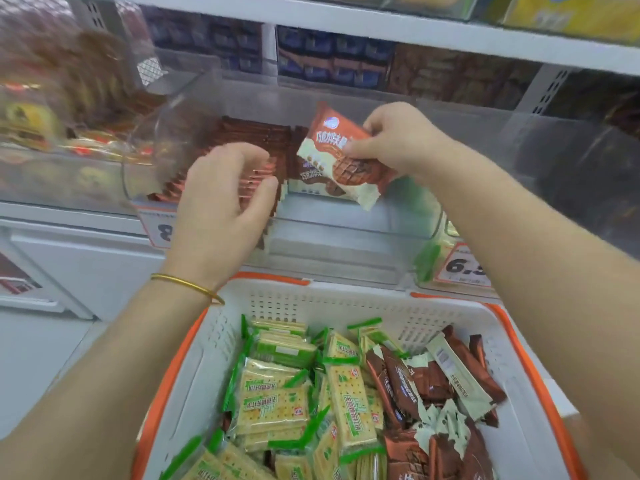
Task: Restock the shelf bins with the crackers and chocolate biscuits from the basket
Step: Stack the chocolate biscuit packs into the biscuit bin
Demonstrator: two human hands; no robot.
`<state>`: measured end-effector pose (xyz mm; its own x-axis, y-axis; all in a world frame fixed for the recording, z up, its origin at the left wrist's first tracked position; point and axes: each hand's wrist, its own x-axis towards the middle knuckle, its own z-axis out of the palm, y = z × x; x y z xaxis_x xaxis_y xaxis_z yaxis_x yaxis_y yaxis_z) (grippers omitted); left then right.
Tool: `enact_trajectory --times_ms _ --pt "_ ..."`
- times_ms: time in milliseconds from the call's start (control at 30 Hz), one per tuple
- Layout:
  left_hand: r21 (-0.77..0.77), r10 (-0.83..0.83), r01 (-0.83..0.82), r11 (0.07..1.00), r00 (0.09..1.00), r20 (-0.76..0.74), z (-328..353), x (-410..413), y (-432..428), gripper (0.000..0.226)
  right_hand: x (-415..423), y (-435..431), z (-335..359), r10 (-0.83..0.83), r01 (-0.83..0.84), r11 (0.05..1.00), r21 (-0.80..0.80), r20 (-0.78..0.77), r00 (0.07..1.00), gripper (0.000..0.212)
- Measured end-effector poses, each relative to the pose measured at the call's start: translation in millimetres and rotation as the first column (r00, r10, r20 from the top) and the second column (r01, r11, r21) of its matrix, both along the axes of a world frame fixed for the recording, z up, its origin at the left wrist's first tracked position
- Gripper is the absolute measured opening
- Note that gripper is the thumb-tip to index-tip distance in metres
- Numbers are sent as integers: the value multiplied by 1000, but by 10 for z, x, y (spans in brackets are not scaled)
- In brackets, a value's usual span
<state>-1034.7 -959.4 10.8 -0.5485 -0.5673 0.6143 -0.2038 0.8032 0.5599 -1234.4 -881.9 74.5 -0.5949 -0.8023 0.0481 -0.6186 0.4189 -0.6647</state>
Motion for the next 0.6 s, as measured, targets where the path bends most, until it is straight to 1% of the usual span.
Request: enact_trajectory --times_ms 33,67,100,133,233,333,400,533,600 --pt "-90 24 -12 996 990 137 -51 -15 -47 30 -77 -131 -78 -2 12 996 92 -113 994 21" --pt "-144 50 -13 989 966 256 -101 -34 -74 36 -135 -235 -166 16 28 983 184 -230 973 23" --pt "-183 79 -17 983 938 337 -145 -53 -81 40 -172 -312 -254 44 41 966 254 -322 946 24" --pt "-216 111 -28 976 917 383 -175 -74 -70 43 -198 -369 -337 73 48 952 302 -378 923 23" --pt "-236 142 -47 971 904 403 -205 -81 -52 45 -269 -482 -546 126 61 931 360 -474 871 21" --pt "-229 138 -45 972 902 409 -209 -80 -70 49 -295 -557 -666 85 100 945 312 -527 845 34" --pt "-234 149 -53 971 898 415 -206 -88 -58 47 -285 -587 -701 41 139 951 277 -556 830 41" --pt "-249 170 -69 966 894 414 -194 -104 -25 43 -275 -632 -712 27 210 946 247 -707 707 52" --pt "-240 167 -69 968 894 416 -193 -107 -23 43 -271 -659 -714 30 212 948 238 -728 685 55"
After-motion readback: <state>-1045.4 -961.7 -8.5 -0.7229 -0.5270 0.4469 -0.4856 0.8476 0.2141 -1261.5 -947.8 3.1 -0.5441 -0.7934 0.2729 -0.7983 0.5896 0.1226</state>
